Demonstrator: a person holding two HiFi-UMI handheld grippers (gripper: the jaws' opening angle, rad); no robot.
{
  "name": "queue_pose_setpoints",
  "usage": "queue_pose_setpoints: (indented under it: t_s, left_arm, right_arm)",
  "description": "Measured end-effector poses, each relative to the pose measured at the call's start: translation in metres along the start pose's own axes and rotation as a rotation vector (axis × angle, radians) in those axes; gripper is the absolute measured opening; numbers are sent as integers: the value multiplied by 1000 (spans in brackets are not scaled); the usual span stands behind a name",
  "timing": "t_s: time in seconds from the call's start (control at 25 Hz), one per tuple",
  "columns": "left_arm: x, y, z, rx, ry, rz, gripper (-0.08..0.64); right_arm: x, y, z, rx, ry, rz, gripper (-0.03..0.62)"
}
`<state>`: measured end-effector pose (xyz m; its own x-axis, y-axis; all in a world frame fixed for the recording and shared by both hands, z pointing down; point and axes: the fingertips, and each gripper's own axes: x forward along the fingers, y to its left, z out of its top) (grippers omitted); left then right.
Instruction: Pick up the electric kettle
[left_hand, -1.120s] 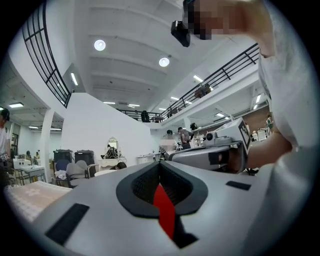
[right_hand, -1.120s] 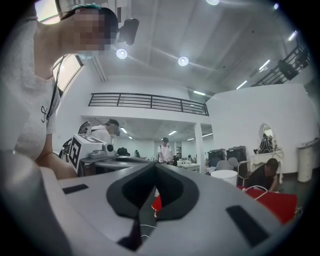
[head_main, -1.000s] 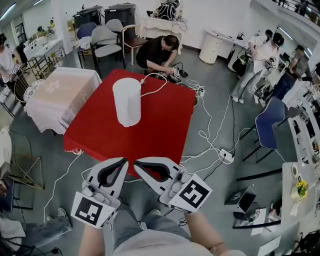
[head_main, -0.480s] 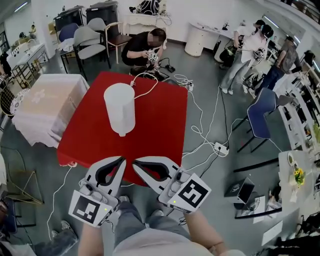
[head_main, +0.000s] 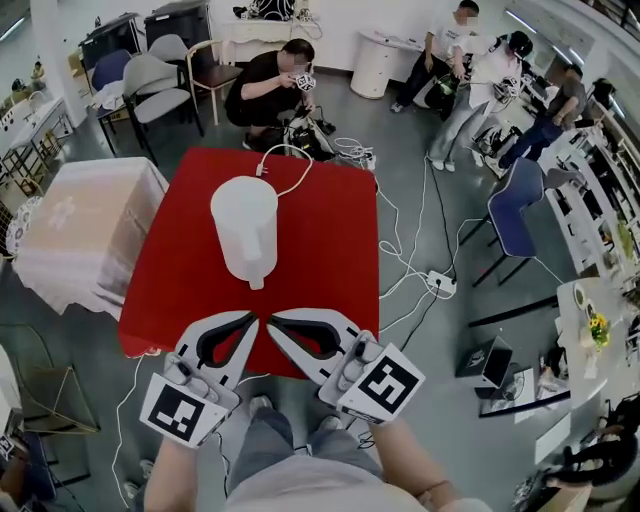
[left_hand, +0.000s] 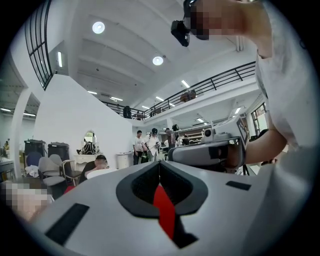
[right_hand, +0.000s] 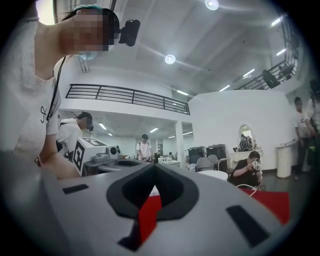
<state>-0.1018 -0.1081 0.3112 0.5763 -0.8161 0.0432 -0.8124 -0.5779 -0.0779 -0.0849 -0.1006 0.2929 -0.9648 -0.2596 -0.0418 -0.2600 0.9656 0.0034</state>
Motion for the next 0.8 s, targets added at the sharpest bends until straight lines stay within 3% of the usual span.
queue_pose_setpoints:
  t_s: [0.48,0.8]
  left_arm:
    - [21,30,-40,2,39,-132,12]
    - [38,63,-64,-1,58,-149,14]
  right_arm:
    - [22,-17,-26,34,26,-58,3]
    - [27,-34,-35,47,32,-153,3]
